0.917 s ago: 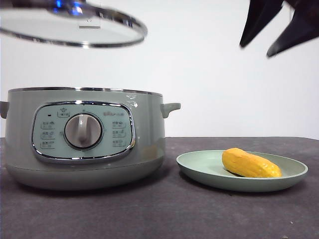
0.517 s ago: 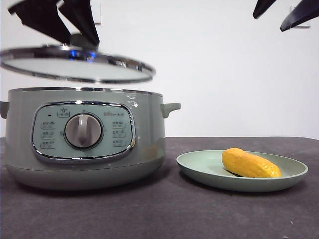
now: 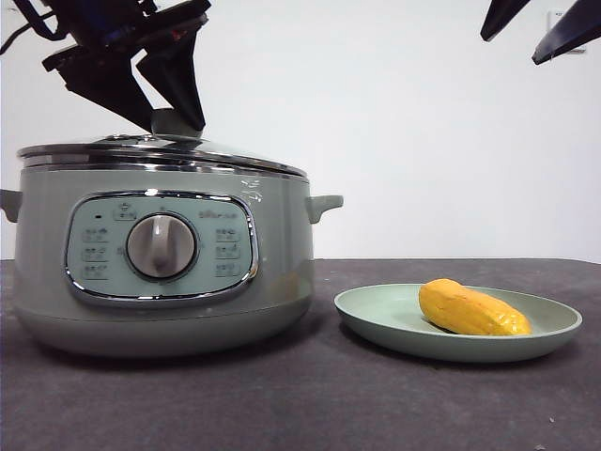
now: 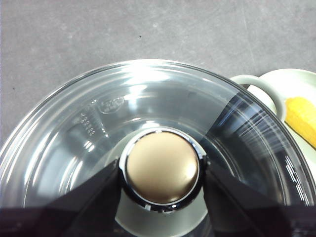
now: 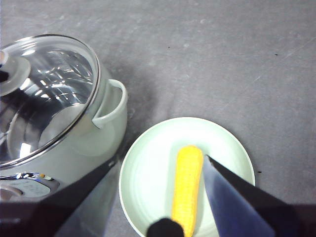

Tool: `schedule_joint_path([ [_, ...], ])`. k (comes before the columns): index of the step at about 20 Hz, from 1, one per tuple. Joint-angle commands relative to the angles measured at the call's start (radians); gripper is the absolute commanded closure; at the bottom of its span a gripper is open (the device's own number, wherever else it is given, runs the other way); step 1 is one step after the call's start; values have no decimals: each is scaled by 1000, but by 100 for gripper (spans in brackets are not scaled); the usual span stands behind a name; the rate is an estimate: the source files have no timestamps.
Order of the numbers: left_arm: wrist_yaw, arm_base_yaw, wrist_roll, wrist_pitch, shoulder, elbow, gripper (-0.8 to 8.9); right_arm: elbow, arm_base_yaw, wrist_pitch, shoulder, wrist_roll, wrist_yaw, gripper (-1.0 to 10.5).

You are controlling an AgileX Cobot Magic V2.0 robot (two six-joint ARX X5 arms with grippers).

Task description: Take the corn out from the steamer,put the corn on the plate,close the lid

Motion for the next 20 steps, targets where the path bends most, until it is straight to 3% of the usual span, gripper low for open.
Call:
schedule_joint_path([
  [1, 12, -12, 0, 26, 49, -4, 822, -7, 1, 5, 0, 6, 3, 666],
  [8, 12, -11, 1, -26, 58, -4, 797, -7, 1, 5, 0, 6, 2, 667],
  [9, 13, -11, 1, -39, 58, -4, 698, -7, 1, 5, 0, 6, 2, 667],
  [11, 13, -11, 0, -51, 58, -4, 346, -7, 1, 5, 0, 6, 2, 667],
  [12, 13, -11, 0, -50, 58, -4, 303, -7, 1, 5, 0, 6, 2, 666],
  [20, 14, -12, 0, -44, -128, -3, 313, -7, 1, 5, 0, 6, -1, 666],
])
